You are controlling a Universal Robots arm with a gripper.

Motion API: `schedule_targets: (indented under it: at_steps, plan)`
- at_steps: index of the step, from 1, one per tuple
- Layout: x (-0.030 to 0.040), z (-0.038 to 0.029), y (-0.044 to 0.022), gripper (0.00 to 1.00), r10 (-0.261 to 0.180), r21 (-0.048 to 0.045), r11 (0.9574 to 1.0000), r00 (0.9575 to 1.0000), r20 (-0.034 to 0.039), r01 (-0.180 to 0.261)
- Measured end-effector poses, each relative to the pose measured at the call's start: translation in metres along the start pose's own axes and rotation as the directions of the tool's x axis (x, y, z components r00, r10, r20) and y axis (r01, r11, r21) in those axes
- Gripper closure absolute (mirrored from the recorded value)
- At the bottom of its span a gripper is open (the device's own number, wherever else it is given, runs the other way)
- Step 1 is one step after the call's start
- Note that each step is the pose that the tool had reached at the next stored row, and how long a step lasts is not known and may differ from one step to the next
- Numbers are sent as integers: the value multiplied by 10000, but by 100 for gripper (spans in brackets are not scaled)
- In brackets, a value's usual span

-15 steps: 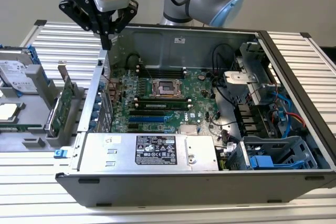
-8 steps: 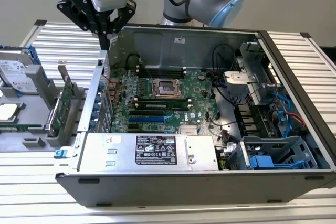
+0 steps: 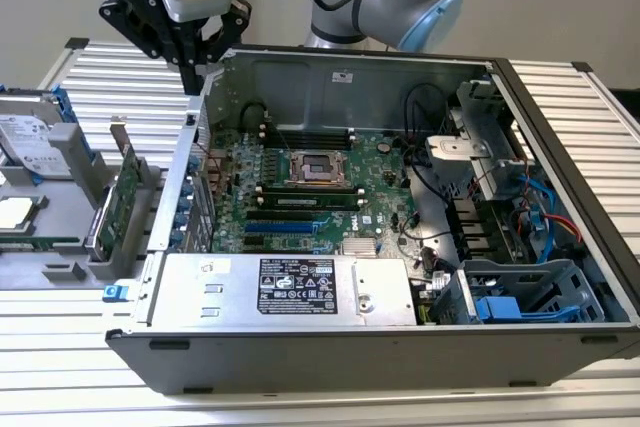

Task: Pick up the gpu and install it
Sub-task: 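Reach for the gpu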

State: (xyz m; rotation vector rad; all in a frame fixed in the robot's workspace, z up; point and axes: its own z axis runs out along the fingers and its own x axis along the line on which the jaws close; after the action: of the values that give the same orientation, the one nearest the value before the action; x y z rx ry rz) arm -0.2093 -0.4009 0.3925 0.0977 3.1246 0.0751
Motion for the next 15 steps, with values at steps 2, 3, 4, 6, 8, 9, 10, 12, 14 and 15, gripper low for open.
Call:
schedule_targets:
  at_steps: [2,3,4,6,8,9,10,12,14,15]
  plan:
    - [26,-1,-2,100,-2,0,10000,10000,-1,2]
    - [40,-1,-3,100,-3,1,10000,10000,-1,3]
    - [54,-1,-3,100,-4,1,10000,10000,-1,4]
    - [82,-2,-5,100,-7,1,10000,10000,-1,7]
    - [109,-2,-7,100,-12,0,10000,10000,-1,12]
    - [122,-2,-8,100,-13,0,10000,10000,-1,13]
    - [132,-2,-8,100,-15,0,10000,10000,-1,15]
    - [156,-3,-10,100,-19,0,10000,10000,-1,19]
    - [176,-3,-11,100,-21,1,10000,10000,-2,21]
    - [187,-3,-12,100,-23,0,10000,10000,-2,23]
